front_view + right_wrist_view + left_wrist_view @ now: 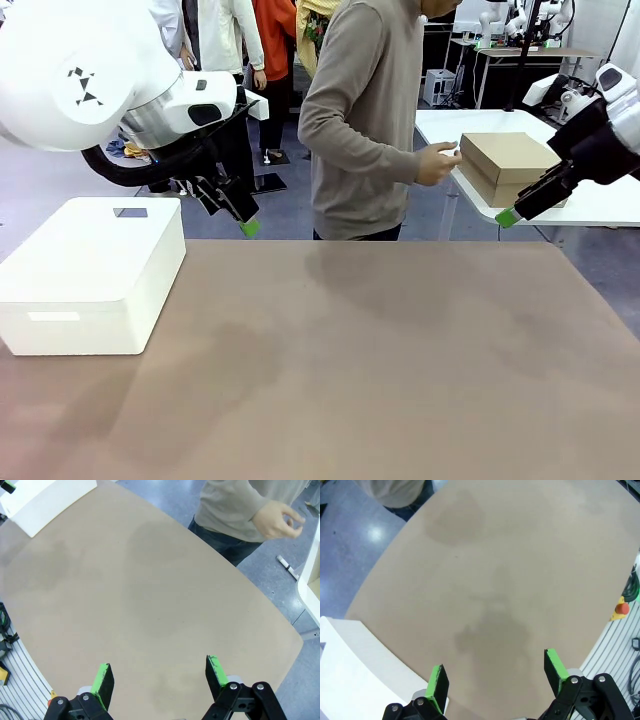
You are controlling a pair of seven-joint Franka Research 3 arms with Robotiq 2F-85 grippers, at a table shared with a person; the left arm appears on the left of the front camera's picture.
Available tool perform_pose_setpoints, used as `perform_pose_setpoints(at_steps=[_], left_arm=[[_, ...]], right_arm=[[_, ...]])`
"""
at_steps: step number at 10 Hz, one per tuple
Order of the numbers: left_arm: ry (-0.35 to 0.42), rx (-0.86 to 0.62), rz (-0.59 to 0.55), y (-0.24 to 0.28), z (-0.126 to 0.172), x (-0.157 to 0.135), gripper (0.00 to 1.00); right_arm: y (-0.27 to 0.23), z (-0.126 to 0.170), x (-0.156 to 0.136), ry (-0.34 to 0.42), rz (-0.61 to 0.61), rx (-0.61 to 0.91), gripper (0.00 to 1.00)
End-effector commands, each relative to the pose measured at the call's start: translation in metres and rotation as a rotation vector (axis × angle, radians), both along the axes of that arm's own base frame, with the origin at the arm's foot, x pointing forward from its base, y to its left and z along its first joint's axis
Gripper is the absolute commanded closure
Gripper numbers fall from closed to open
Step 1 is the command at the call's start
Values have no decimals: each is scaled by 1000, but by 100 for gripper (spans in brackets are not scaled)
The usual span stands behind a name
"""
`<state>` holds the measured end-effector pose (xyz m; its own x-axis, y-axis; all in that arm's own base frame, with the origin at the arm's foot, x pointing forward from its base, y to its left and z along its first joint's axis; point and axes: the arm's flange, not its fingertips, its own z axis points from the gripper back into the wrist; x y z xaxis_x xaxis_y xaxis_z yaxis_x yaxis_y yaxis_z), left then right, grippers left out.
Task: Pack the shoes into the box.
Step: Press down on the lid of the Shoes Box.
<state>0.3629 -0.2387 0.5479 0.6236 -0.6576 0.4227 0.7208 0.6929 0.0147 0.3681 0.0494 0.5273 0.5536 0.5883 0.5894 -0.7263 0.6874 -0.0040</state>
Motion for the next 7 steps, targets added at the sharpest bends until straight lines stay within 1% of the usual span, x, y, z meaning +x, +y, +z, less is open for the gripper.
perform_pose_setpoints(at_steps=[1,7], left_arm=[[4,1,0,0,2,1,0],[4,1,0,0,2,1,0]], right_arm=[[-1,3,3,4,-6,-6,3],[-1,3,3,4,-6,-6,3]])
